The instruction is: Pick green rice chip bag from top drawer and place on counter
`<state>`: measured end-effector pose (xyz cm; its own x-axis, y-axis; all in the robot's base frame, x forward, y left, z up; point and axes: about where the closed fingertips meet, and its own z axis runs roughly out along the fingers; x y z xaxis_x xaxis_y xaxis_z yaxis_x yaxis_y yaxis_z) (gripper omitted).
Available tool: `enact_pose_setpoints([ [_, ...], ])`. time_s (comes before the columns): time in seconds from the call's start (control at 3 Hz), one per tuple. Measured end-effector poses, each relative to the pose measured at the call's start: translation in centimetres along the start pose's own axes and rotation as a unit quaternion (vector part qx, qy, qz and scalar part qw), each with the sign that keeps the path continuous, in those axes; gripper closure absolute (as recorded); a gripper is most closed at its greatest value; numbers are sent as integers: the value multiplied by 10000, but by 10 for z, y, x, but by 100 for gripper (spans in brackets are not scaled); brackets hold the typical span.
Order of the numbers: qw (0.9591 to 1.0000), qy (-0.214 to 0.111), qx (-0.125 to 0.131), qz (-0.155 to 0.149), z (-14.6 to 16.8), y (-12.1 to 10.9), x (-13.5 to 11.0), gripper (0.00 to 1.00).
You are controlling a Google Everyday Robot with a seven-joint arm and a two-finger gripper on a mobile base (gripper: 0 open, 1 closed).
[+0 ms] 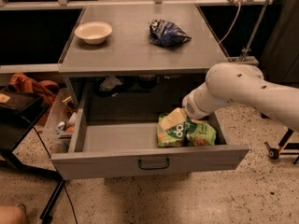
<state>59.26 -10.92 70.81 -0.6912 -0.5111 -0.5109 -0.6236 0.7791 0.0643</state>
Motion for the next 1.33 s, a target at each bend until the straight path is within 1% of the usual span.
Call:
enact_pose_setpoints([
  [0.33, 9995, -82, -185, -229, 17, 16, 1, 0],
  [0.67, 9979, -96, -310, -552, 32, 27, 4, 0],
  [1.0, 9966, -13, -356, -739, 47, 31, 6, 0],
  [1.33, 9962, 11, -409, -766, 50, 28, 8, 0],
])
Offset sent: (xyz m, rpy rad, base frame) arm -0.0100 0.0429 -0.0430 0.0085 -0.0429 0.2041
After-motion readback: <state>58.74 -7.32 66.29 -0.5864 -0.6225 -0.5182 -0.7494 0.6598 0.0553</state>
